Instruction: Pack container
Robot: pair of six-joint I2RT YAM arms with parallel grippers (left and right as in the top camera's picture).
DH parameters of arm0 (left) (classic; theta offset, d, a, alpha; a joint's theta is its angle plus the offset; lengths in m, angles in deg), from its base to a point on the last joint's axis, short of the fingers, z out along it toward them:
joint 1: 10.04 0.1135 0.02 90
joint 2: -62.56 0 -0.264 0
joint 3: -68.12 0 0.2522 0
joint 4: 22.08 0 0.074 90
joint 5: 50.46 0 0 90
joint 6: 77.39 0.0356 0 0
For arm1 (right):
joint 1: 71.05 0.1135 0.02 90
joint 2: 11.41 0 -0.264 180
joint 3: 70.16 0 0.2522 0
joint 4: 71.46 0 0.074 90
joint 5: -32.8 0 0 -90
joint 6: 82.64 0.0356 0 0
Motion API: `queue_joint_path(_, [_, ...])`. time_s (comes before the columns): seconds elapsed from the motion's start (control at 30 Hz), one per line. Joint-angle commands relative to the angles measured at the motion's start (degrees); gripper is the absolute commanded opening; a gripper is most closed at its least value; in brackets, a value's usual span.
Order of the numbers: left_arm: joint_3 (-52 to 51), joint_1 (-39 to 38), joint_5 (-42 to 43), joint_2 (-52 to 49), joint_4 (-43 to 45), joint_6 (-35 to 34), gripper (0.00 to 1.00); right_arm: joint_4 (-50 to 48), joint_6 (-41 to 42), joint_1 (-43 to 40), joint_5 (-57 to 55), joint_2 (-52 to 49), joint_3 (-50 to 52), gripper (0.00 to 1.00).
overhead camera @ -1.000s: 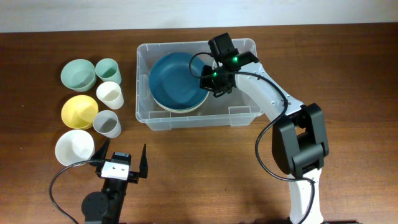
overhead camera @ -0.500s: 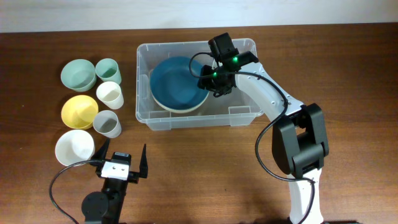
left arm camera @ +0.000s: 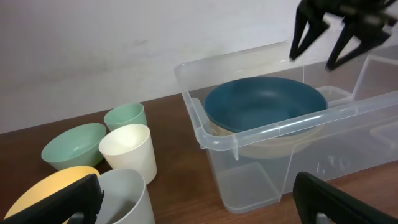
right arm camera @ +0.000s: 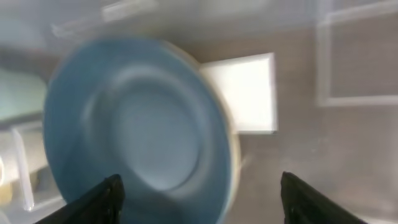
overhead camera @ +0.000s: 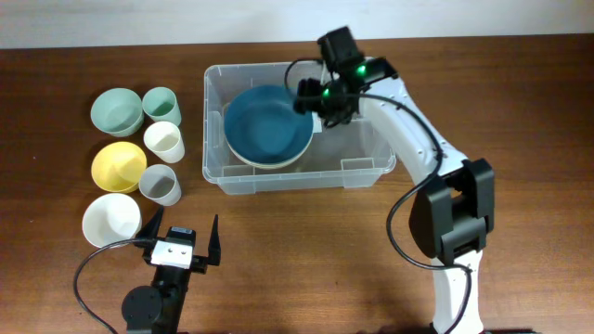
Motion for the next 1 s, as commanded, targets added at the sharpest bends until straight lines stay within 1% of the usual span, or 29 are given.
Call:
queue_joint_path(0.0, [-0.2, 0.3, -0.2, 0.5, -0.2, 0.5, 1.0, 2.7, -3.6, -2.6, -6.7, 4.4, -7.2, 0.8])
queue_joint_path(0.17, [-0.2, 0.3, -0.2, 0.5, -0.2, 0.5, 1.0, 13.0, -4.8, -8.1, -11.3, 4.9, -22.4, 0.84])
queue_joint_path(0.27, [-0.2, 0.3, -0.2, 0.5, -0.2, 0.5, 1.0, 19.9, -4.8, -12.4, -17.4, 4.9, -31.4, 0.92])
queue_joint_path(0.37, [-0.2, 0.3, -0.2, 0.5, -0.2, 0.5, 1.0, 25.8, -4.8, -17.6, -23.4, 4.9, -37.9, 1.0])
queue_joint_path(0.43, [-0.2, 0.3, -0.2, 0.5, -0.2, 0.5, 1.0, 29.4, -4.8, -21.4, -24.6, 4.9, -40.5, 0.99])
queue_joint_path(0.5, [-0.2, 0.3, -0.2, 0.5, -0.2, 0.5, 1.0, 33.6, -4.3, -25.6, -24.5, 4.9, -42.1, 0.99])
queue_joint_path(0.7, [-0.2, 0.3, -0.2, 0.5, -0.2, 0.5, 1.0, 43.6, -4.4, -36.1, -24.4, 4.7, -41.8, 0.99])
queue_joint_path(0.77, [-0.2, 0.3, -0.2, 0.5, -0.2, 0.5, 1.0, 44.0, -7.9, -38.9, -22.8, 4.8, -40.9, 0.99])
queue_joint_path(0.9, [-0.2, 0.3, -0.2, 0.5, -0.2, 0.5, 1.0, 44.0, -13.2, -43.5, -14.8, 4.8, -38.8, 0.99])
queue_joint_path(0.97, [-0.2, 0.3, -0.2, 0.5, -0.2, 0.5, 1.0, 44.0, -15.1, -44.9, -12.2, 4.8, -36.1, 0.99])
